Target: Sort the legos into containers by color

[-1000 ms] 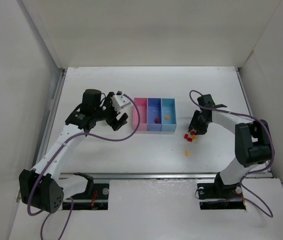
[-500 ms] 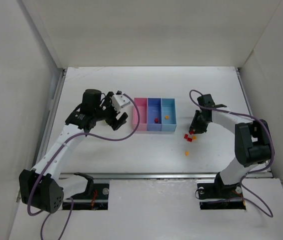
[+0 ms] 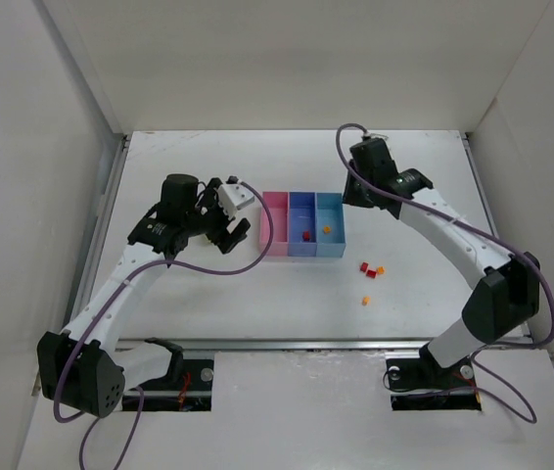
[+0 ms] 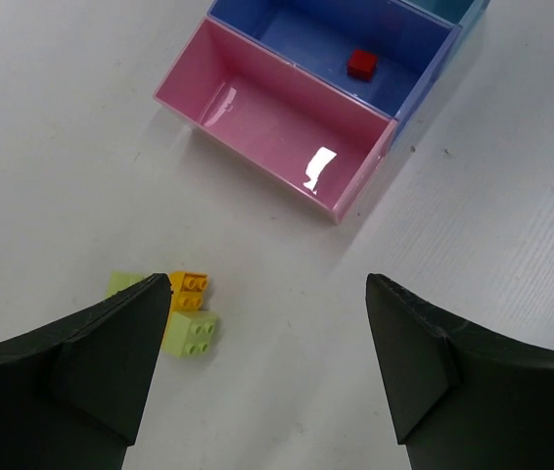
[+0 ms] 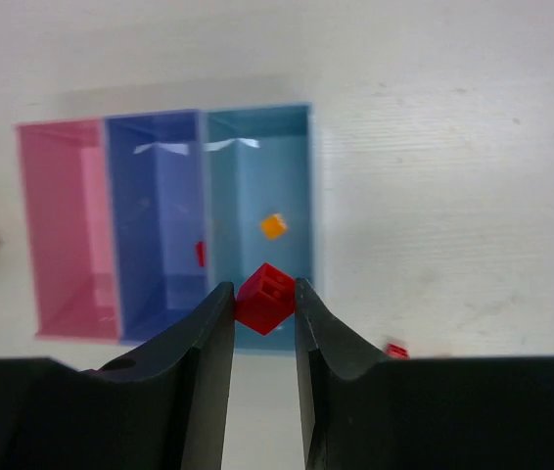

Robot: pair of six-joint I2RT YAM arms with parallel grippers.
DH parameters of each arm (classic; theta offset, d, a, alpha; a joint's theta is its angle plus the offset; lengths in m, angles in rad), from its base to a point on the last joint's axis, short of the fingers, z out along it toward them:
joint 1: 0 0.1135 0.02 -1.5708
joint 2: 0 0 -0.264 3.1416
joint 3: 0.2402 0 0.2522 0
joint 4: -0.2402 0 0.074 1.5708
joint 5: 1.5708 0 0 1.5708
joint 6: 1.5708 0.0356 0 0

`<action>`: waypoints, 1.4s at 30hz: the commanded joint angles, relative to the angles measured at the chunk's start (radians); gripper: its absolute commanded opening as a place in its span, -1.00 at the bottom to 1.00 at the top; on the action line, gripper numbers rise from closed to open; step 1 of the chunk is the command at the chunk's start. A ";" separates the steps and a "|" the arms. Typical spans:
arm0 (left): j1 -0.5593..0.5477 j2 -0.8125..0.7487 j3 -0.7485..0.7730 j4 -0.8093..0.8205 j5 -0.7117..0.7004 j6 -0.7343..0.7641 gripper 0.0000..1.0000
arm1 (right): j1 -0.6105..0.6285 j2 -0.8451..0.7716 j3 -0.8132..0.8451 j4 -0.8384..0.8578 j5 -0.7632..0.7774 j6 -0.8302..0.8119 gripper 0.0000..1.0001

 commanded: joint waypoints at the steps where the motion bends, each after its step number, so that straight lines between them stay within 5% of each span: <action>1: -0.005 -0.018 -0.002 0.029 -0.003 -0.020 0.56 | 0.068 0.043 0.082 -0.035 0.076 -0.035 -1.00; 20: -0.005 -0.045 -0.020 0.040 -0.045 -0.048 0.61 | 0.130 0.221 0.141 -0.003 0.012 -0.080 -1.00; 22: -0.005 -0.045 -0.020 0.040 -0.045 -0.048 0.61 | 0.120 0.230 0.141 -0.003 0.012 -0.080 -0.88; 42: -0.005 -0.045 -0.030 0.059 -0.045 -0.048 0.63 | 0.120 0.231 0.133 -0.003 -0.006 -0.071 -0.88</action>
